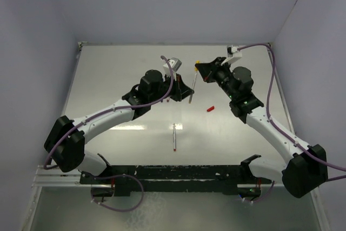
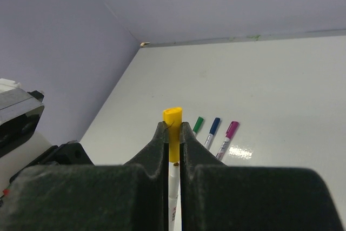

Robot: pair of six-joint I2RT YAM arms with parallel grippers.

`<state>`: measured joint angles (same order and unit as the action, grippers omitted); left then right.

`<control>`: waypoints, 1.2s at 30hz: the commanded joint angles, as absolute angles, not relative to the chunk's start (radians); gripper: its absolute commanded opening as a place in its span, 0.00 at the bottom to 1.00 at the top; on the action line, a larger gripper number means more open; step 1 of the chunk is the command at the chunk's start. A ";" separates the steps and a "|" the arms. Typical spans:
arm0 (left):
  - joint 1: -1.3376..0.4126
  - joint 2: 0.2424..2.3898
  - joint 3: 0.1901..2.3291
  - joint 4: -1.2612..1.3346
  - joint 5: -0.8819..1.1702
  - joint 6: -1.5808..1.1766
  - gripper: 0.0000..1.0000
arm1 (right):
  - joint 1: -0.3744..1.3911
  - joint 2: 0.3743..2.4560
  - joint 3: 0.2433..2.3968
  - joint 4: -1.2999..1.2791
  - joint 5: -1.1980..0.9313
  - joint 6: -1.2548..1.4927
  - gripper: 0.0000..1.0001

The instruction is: Insert the pens into the pen caps

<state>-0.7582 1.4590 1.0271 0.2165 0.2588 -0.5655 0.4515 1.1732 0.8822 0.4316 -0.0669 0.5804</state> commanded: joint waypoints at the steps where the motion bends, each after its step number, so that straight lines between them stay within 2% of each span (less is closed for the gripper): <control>1: -0.752 1.461 1.036 0.259 0.272 -0.569 0.00 | 0.454 1.151 0.927 0.476 -0.051 0.561 0.00; 21: -0.743 1.444 1.028 0.272 0.257 -0.566 0.00 | 0.454 1.139 0.900 0.443 -0.055 0.559 0.00; 36: -0.734 1.446 1.028 0.315 0.264 -0.578 0.00 | 0.456 1.172 0.857 0.521 -0.108 0.639 0.00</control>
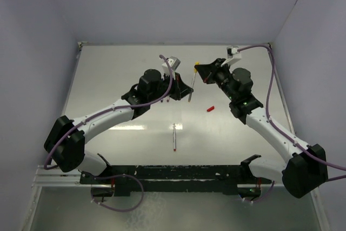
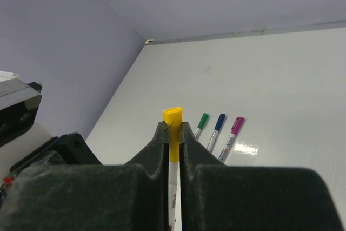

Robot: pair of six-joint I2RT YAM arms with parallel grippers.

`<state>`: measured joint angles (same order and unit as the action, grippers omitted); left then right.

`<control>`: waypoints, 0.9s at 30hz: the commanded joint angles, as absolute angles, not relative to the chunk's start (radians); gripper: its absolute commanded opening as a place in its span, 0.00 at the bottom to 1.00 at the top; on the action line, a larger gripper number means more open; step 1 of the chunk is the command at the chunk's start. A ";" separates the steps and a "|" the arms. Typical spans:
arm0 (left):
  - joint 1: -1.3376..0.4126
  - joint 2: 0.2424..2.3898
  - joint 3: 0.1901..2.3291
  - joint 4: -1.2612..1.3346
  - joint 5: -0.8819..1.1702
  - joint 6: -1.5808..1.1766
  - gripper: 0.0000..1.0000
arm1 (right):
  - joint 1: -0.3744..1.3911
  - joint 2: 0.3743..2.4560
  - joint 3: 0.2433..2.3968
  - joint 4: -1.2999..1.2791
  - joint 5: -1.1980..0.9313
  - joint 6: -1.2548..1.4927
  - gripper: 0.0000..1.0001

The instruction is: Insert the pens into the pen caps

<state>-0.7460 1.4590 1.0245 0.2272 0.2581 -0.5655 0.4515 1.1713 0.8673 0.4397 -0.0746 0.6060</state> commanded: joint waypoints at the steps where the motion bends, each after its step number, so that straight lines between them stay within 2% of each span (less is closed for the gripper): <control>1: -0.733 1.445 1.027 0.320 0.262 -0.579 0.00 | 0.456 1.175 0.854 0.524 -0.117 0.642 0.00; 11: -0.692 1.428 0.985 0.473 0.243 -0.646 0.00 | 0.459 1.206 0.848 0.479 -0.208 0.628 0.00; 20: -0.593 1.462 0.879 0.846 0.346 -0.834 0.00 | 0.460 1.265 0.852 0.469 -0.369 0.621 0.00; 27: -0.576 1.469 0.912 0.868 0.340 -0.812 0.00 | 0.460 1.296 0.862 0.425 -0.436 0.602 0.00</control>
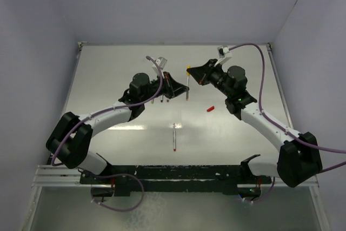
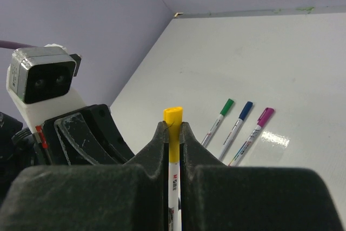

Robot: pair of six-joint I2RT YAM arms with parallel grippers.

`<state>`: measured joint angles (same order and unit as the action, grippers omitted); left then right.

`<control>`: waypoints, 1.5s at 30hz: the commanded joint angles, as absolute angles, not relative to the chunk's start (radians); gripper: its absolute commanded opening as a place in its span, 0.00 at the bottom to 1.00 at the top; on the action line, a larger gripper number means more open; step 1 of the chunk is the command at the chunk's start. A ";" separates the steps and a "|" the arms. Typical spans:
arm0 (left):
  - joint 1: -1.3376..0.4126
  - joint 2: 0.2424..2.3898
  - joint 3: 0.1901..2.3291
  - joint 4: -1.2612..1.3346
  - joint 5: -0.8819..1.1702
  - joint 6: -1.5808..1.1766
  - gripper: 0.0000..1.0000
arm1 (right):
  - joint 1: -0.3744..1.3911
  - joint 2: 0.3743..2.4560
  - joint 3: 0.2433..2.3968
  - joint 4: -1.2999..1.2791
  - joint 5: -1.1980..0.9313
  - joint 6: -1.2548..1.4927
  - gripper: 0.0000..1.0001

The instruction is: Insert the pens into the pen caps

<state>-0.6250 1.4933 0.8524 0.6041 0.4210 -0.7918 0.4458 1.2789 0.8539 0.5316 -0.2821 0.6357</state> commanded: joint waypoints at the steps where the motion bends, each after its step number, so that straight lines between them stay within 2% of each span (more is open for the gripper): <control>1: -0.573 1.470 0.917 0.873 0.340 -0.813 0.00 | 0.459 1.298 0.862 0.420 -0.447 0.599 0.00; 20: -0.472 1.502 0.992 0.919 0.354 -0.843 0.00 | 0.503 1.404 0.917 0.178 -0.514 0.474 0.00; 29: -0.466 1.506 0.994 0.868 0.393 -0.830 0.00 | 0.523 1.411 0.933 0.163 -0.411 0.471 0.00; 34: -0.466 1.487 0.961 0.738 0.417 -0.805 0.00 | 0.523 1.393 0.963 0.187 -0.337 0.462 0.00; 40: -0.468 1.477 0.963 0.374 0.423 -0.668 0.00 | 0.523 1.356 1.049 0.192 -0.271 0.421 0.40; 43: -0.468 1.505 0.973 0.218 0.393 -0.611 0.00 | 0.523 1.319 1.071 0.234 -0.206 0.404 0.50; 45: -0.468 1.542 0.998 0.140 0.371 -0.579 0.00 | 0.523 1.295 1.081 0.235 -0.163 0.401 0.52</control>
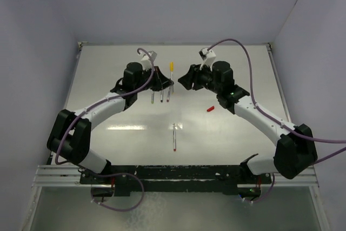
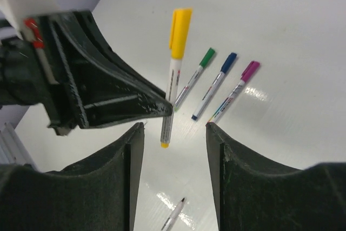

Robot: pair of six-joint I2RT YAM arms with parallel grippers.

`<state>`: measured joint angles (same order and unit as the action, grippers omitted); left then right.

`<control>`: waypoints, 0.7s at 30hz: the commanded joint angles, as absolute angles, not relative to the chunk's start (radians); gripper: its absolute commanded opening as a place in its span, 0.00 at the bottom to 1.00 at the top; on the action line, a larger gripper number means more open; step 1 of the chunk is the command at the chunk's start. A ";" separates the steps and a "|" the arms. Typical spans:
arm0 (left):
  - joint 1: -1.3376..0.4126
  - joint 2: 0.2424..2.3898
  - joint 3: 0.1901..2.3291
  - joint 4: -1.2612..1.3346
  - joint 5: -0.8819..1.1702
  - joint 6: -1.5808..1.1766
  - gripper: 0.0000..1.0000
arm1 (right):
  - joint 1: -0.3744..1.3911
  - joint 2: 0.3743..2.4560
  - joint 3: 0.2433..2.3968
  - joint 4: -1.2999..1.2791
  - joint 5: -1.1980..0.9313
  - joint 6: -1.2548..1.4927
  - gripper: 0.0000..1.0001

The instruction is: Insert the pens into the pen caps

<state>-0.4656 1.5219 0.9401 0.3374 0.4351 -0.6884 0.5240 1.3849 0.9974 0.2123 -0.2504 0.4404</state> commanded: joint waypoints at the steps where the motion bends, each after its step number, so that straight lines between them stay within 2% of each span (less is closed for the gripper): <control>1: -0.468 1.567 1.015 0.110 0.363 -0.569 0.00 | 0.523 1.284 1.084 0.231 -0.148 0.400 0.52; 8: -0.480 1.767 1.205 -0.019 0.373 -0.526 0.00 | 0.523 1.234 1.082 0.128 0.006 0.387 0.52; 21: -0.539 2.117 1.591 -0.320 0.243 -0.462 0.01 | 0.523 1.194 1.015 0.051 0.059 0.428 0.52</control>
